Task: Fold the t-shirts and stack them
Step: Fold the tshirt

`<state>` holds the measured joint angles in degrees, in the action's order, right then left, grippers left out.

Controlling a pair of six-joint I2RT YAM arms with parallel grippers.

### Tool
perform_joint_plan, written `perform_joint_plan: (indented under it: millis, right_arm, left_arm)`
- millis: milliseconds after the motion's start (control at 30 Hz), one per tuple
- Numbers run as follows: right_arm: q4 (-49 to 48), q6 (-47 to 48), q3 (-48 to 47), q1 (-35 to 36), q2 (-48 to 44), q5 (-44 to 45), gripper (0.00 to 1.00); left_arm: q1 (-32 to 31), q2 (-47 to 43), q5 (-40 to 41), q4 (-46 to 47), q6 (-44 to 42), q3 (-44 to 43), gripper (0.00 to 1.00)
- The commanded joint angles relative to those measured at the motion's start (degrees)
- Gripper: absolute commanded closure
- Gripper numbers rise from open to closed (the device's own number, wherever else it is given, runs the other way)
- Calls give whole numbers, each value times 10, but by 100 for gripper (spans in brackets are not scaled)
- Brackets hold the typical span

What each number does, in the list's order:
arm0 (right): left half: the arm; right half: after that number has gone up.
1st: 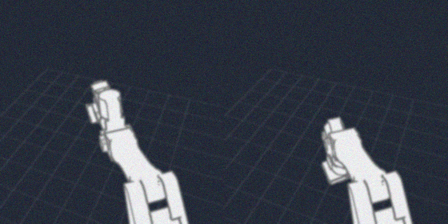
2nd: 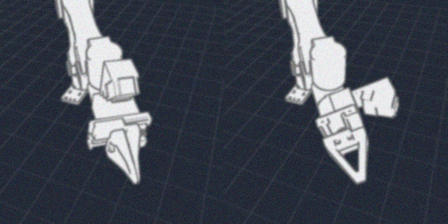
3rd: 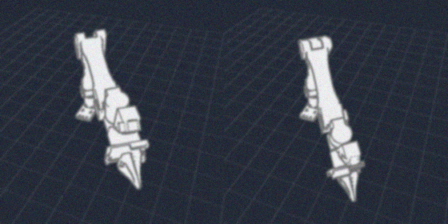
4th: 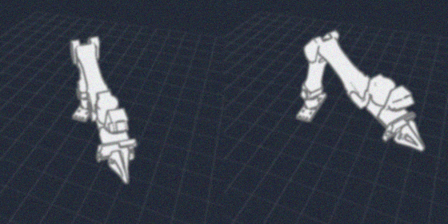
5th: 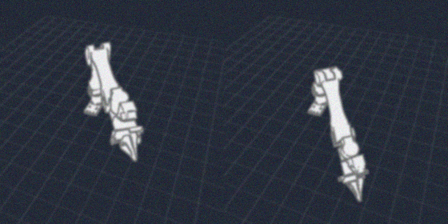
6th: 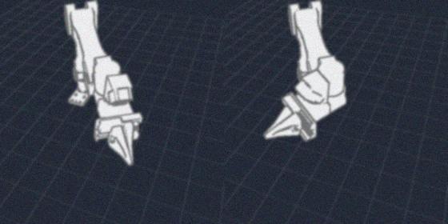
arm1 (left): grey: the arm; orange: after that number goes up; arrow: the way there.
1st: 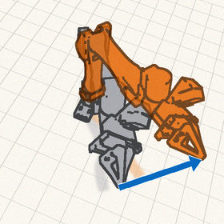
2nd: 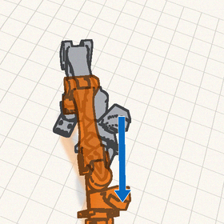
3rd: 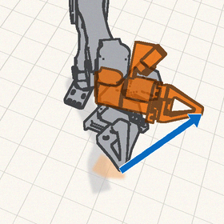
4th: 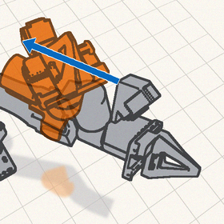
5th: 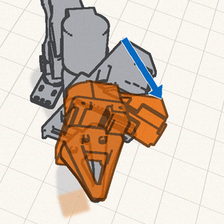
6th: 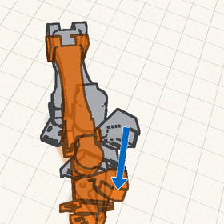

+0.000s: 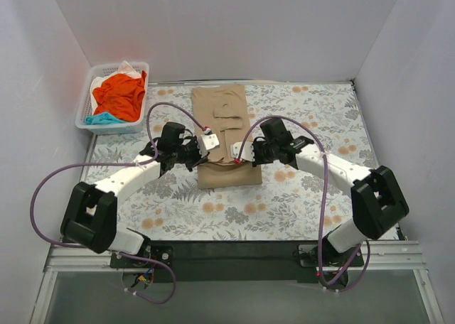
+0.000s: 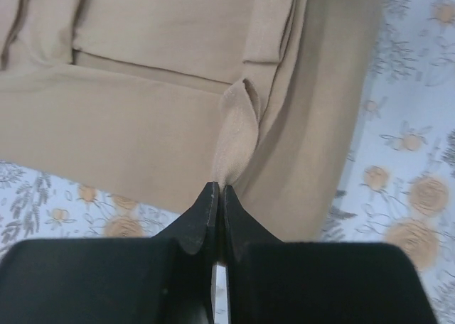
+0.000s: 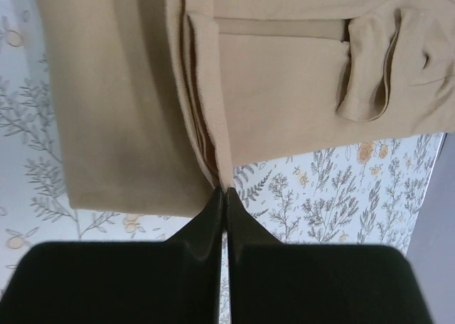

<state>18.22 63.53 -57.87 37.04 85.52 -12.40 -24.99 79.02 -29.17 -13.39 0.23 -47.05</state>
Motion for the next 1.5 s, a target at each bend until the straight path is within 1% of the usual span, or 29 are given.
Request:
perform_joint_plan:
  millis: [0,133,333,467,733,767,833,867,900,933,967,1000,1033,1100,1167,1233,1267,1300,1367,1400,1467]
  right_arm:
    - [-38,31,-64,-24,40,-22,99]
    - [-51,40,-115,-42,107,-26,99]
    - [-56,39,-187,-63,181,-29,99]
    - [-63,38,-212,-68,214,-29,99]
    - [-73,31,-239,-71,260,-17,99]
    - [-76,26,-241,-72,263,-13,99]
    - [-79,18,-252,-72,270,-4,99]
    - [-80,15,-255,-72,272,4,97]
    - [-82,10,-262,-73,274,9,86]
    - [-84,5,-265,-73,275,13,75]
    - [-88,0,-269,-75,275,21,56]
    - [-89,-10,-274,-76,273,24,33]
    - [-90,-16,-284,-78,270,26,30]
    - [-90,-32,-294,-86,259,25,30]
    - [-87,-45,-298,-91,244,21,32]
    - [-77,-60,-292,-94,217,12,39]
    - [-51,-66,-288,-94,208,-2,44]
    - [-36,-75,-288,-94,193,-10,54]
    - [18,-110,-289,-94,183,-39,61]
    - [35,-121,-290,-94,178,-49,66]
    - [76,-155,-286,-94,178,-77,68]
  left_arm:
    - [21,51,3,63,-23,-44,100]
    - [47,120,-3,77,-21,-104,100]
    - [74,199,-9,94,-19,-159,100]
    - [84,229,-9,100,-22,-188,100]
    - [91,264,-6,115,-21,-208,100]
    - [91,268,-5,118,-18,-212,99]
    - [91,279,1,120,-16,-222,91]
    - [91,283,4,122,-14,-226,89]
    - [91,288,16,122,-11,-231,87]
    - [92,296,21,122,-6,-243,81]
    - [92,299,25,118,-7,-248,78]
    - [93,301,31,115,-6,-255,77]
    - [96,302,33,108,-7,-262,70]
    - [100,297,41,106,9,-268,65]
    - [104,279,53,105,27,-277,64]
    - [115,259,40,94,54,-286,64]
    - [115,237,31,70,65,-287,65]
    - [115,224,24,58,85,-284,67]
    - [115,180,-9,23,112,-270,70]
    - [115,169,-20,15,134,-248,71]
    - [115,142,-50,1,157,-221,71]
